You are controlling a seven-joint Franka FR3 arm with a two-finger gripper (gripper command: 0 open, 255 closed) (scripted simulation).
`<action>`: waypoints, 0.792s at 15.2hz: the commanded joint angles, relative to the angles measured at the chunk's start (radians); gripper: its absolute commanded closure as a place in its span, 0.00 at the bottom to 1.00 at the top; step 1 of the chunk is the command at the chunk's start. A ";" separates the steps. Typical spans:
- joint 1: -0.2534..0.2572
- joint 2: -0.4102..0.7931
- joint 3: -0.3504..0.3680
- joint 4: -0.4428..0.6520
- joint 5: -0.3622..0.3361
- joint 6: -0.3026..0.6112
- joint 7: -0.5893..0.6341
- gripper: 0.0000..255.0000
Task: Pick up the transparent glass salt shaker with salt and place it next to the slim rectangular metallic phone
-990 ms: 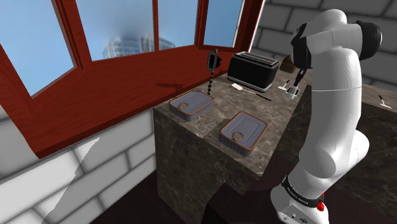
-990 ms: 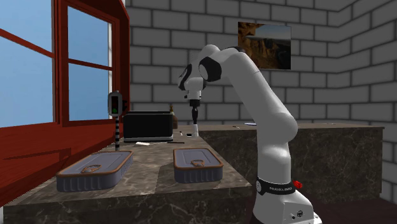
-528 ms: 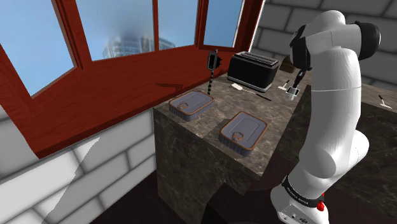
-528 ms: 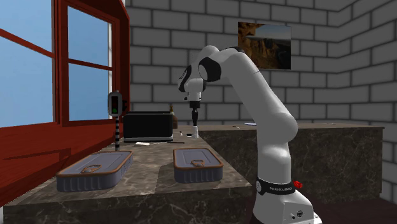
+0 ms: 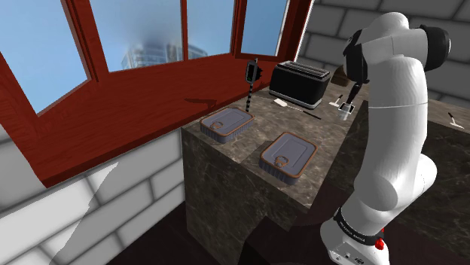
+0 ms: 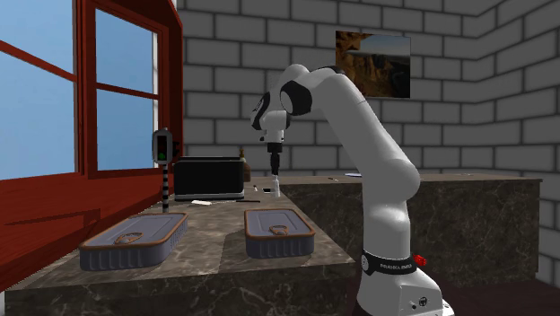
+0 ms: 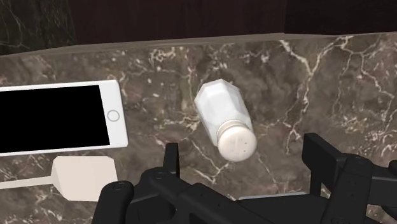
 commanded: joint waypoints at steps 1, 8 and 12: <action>-0.001 -0.008 -0.006 0.024 -0.009 -0.028 0.007 0.00; -0.012 -0.025 -0.019 0.102 -0.029 -0.111 0.023 0.00; -0.012 -0.025 -0.019 0.102 -0.029 -0.111 0.023 0.00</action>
